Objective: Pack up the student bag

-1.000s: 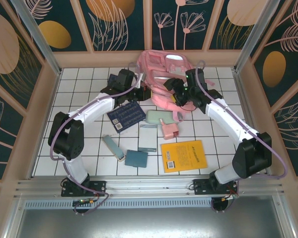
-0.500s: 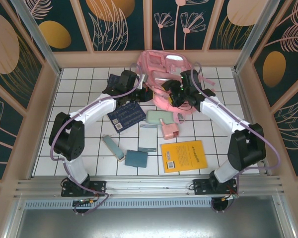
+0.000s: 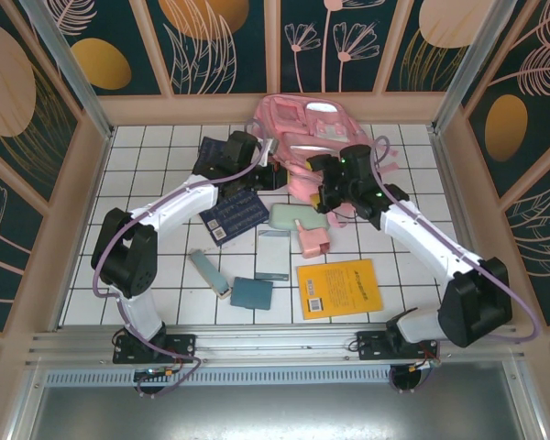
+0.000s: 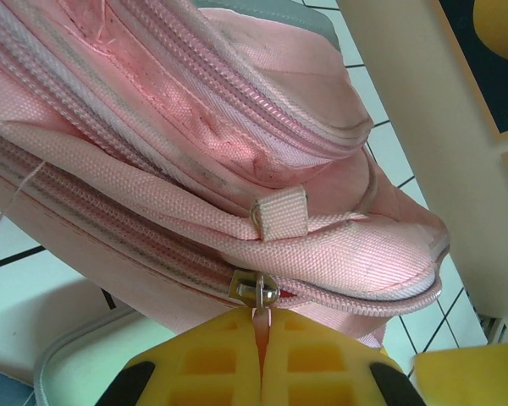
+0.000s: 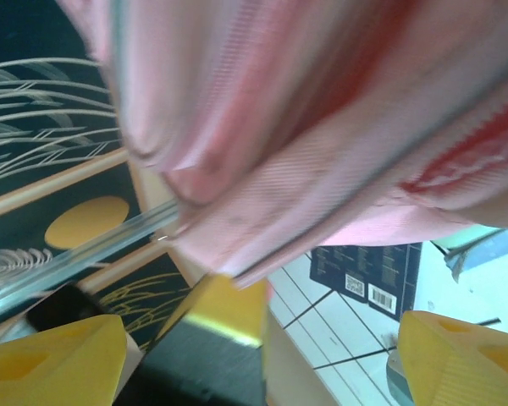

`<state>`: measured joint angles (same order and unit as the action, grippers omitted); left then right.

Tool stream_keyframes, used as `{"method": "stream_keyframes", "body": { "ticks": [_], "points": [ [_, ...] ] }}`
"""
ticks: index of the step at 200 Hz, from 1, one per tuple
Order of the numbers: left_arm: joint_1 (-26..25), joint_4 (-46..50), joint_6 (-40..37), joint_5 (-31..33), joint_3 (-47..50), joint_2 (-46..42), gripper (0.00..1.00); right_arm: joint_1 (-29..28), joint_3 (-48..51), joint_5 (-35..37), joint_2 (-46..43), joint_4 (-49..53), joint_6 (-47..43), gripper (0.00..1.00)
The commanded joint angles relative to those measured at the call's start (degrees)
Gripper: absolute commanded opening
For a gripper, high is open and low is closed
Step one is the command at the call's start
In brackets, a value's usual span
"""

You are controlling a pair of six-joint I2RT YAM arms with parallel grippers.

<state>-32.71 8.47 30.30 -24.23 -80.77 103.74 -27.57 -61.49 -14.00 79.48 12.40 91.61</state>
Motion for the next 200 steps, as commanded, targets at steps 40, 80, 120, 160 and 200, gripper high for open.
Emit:
{"method": "stream_keyframes", "body": {
  "ticks": [40, 80, 120, 160, 200],
  "points": [
    [-0.68, -5.31, 0.19, -1.87, -2.55, -1.43, 0.00, 1.31, 0.75, 1.31, 4.64, -6.16, 9.24, 0.76],
    [-0.95, -5.05, -0.24, -2.00, -2.79, -1.02, 0.00, 1.87, -5.70, 2.66, 11.54, -4.84, 7.54, 0.53],
    [-0.98, -1.63, -2.00, 0.90, -4.46, -0.73, 0.00, 3.50, -6.77, 6.68, 10.19, -3.08, 5.87, 0.00],
    [0.02, 2.78, -4.59, 7.79, -6.71, -0.27, 0.00, 7.71, -5.75, 6.70, 6.33, 0.16, 2.45, 0.00],
    [2.88, 2.01, -3.50, 6.76, -7.82, 2.51, 0.00, 11.04, -3.33, 3.98, 3.70, 0.34, 0.62, 0.00]
  ]
}}
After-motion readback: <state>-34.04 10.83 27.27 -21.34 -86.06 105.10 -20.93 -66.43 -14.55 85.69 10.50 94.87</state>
